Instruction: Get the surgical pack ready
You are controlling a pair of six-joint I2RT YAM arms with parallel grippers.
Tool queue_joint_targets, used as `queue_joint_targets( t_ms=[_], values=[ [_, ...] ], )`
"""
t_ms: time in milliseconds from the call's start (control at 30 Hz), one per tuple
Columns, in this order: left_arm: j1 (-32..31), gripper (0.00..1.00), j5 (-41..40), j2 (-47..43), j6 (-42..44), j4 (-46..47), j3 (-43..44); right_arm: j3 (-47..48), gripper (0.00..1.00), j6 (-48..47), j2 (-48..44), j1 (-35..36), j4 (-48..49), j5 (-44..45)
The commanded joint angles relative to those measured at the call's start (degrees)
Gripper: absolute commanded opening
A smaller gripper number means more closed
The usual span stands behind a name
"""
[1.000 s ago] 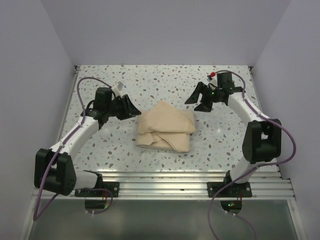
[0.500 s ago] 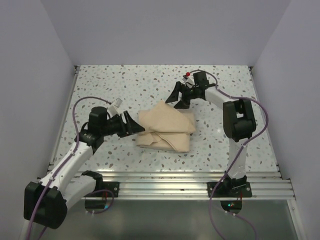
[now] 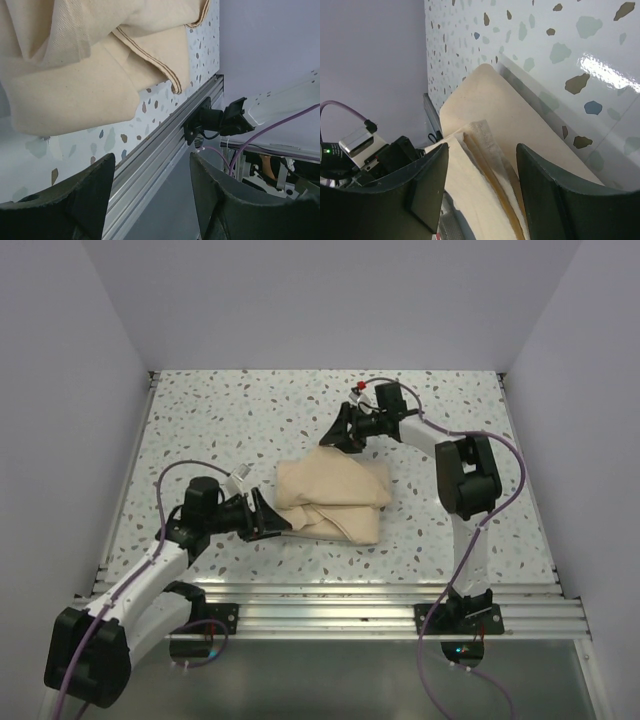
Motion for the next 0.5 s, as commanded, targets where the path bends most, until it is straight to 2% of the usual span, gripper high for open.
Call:
queue_joint_targets(
  t_ms=[0,233,333,367,467],
  values=[
    [-0.9,0.65,2.2,-2.3,-2.5,2.1,-1.8,-1.7,0.59,-0.2,-1.6,0.5,3.1,-3.2],
    [-3.4,0.65,0.8,-6.3,-7.0,2.1,-7.6,-2.7,0.54,-1.8,-2.3,1.7,1.4,-4.2],
    [-4.1,0.65,-0.1,-8.3,-8.5,2.0,-9.7,-2.5,0.36,-0.6,-2.8,1.6,2.2,-4.5],
    [-4.0,0.65,-0.1,-8.6,-8.7,2.1,-10.5,-2.0,0.23,0.2,-2.8,1.6,1.8,-4.5],
    [-4.3,0.65,-0.2,-8.7,-9.7,3.6,-11.9,-1.5,0.07,2.5,-3.0,1.6,2.2,-5.1]
  ],
)
